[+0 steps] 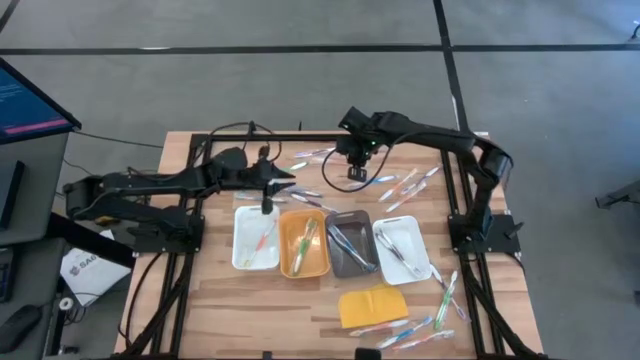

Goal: Pick & Place Toothbrushes
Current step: Put the orange toothbrush into the left white bin

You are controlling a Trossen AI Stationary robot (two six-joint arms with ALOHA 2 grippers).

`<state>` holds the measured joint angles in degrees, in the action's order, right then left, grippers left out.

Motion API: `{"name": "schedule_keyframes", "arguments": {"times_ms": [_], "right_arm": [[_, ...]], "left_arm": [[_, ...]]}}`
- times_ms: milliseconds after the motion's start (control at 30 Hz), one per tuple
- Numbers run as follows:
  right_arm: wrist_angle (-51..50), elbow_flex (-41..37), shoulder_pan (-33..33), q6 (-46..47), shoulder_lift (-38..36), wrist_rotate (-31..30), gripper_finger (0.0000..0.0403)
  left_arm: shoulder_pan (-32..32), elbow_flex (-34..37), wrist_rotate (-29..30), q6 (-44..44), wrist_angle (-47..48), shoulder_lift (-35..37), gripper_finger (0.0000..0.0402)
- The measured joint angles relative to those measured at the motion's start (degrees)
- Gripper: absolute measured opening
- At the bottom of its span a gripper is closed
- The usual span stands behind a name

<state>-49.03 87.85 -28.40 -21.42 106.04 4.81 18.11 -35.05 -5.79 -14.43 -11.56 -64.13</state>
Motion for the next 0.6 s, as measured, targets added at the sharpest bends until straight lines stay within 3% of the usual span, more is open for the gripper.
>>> {"name": "schedule_keyframes", "arguments": {"times_ms": [200, 367, 533, 600], "right_arm": [[0.6, 0.0, 3.5, 3.8, -1.6, 0.0, 0.0000], [1.3, 0.0, 5.6, 3.9, -1.1, 0.1, 0.0000], [1.7, 0.0, 5.9, 4.4, -1.0, 0.1, 0.0000], [1.6, 0.0, 5.9, 4.9, -1.0, 0.0, 0.0000]], "left_arm": [[-1.9, 0.0, 11.4, -14.1, -4.2, -6.7, 0.0076], [-4.9, -3.1, 19.1, -22.7, -11.5, -16.5, 0.0081], [-7.3, -8.9, 30.5, -32.3, -12.1, -26.2, 0.0108], [-7.7, -10.6, 32.4, -35.2, -12.1, -28.9, 0.0123]]}}
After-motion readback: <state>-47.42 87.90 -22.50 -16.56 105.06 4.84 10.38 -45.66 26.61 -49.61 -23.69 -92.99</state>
